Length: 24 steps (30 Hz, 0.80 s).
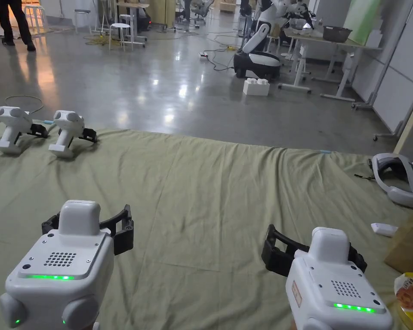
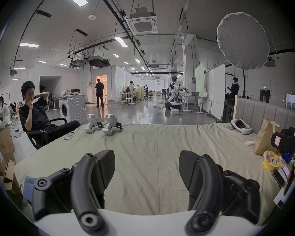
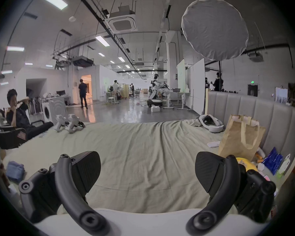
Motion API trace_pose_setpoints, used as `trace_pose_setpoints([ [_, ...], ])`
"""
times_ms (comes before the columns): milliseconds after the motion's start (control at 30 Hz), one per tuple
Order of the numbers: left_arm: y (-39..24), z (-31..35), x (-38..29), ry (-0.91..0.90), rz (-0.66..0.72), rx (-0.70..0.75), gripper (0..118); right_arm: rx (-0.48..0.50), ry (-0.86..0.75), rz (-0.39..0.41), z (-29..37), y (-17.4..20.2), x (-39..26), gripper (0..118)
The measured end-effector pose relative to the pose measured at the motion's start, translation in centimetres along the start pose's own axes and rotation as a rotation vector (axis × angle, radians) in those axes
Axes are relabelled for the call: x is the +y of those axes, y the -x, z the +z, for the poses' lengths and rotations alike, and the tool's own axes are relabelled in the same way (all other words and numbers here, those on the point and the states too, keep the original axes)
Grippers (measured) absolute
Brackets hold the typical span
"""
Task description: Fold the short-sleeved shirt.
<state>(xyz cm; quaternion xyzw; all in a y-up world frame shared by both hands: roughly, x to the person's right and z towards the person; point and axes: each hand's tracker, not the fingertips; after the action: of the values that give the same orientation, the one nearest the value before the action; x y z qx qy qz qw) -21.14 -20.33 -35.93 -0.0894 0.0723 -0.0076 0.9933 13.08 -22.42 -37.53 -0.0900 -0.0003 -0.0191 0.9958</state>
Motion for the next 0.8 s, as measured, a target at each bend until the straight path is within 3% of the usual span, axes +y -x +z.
trace_pose_setpoints([
  [200, -0.3, -0.2, 0.0, -0.013, -0.044, 0.01, 91, -0.064, 0.002, 0.032, -0.8, 0.7, 0.4, 114],
  [333, -0.1, -0.1, 0.1, -0.016, -0.007, -0.039, 100, -0.086, 0.027, 0.04, -1.3, 1.1, 0.6, 114],
  [567, -0.6, -0.1, 0.0, -0.029, -0.014, -0.039, 100, -0.069, 0.076, -0.033, -1.7, 1.1, 1.0, 114],
  [800, -0.8, 0.1, 0.0, -0.049, -0.03, -0.038, 101, -0.152, 0.082, -0.001, -1.7, 2.2, 1.1, 114],
])
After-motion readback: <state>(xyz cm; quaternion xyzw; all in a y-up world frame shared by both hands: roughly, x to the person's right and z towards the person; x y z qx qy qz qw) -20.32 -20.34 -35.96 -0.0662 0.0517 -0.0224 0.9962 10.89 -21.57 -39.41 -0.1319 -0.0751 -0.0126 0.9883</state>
